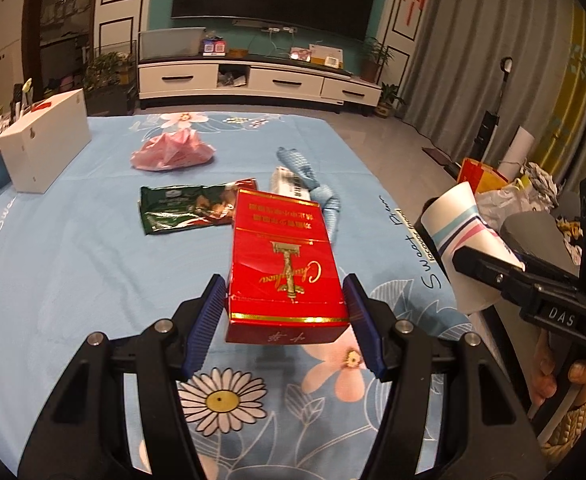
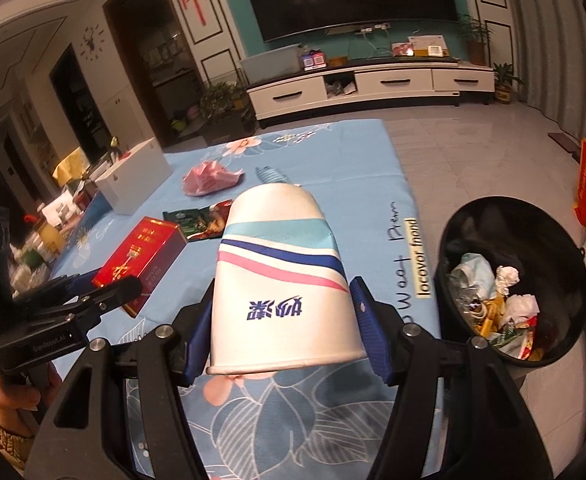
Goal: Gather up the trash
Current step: 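Lift the red box and paper cup and carry them toward the black bin, then carry the red box and paper cup over the black bin with both tools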
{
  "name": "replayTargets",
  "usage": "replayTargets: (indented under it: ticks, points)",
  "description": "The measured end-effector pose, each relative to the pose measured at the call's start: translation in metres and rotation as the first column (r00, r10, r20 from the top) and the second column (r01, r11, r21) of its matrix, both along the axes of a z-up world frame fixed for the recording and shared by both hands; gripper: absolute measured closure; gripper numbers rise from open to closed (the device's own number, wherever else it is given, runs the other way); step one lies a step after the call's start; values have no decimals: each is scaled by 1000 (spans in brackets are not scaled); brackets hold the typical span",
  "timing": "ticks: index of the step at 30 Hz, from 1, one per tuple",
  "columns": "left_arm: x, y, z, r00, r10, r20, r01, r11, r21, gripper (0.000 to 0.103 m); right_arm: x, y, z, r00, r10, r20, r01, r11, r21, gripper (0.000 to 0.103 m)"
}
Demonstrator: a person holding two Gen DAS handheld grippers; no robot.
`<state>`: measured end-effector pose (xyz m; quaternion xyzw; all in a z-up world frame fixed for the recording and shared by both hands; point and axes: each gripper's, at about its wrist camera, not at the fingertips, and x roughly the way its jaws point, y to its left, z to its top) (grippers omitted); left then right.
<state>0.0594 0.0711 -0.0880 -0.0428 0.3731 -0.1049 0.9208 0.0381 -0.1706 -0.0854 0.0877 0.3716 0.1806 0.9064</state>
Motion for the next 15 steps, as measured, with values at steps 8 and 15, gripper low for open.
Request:
replayTargets:
  ticks: [8, 15]
  points:
    - [6, -23, 4, 999, -48, 2, 48, 998, 31, 41, -2, -31, -2, 998, -60, 8, 59, 998, 32, 40]
    - [14, -46, 5, 995, -95, 1, 95, 994, 51, 41, -6, -51, -3, 995, -103, 11, 102, 993, 51, 39]
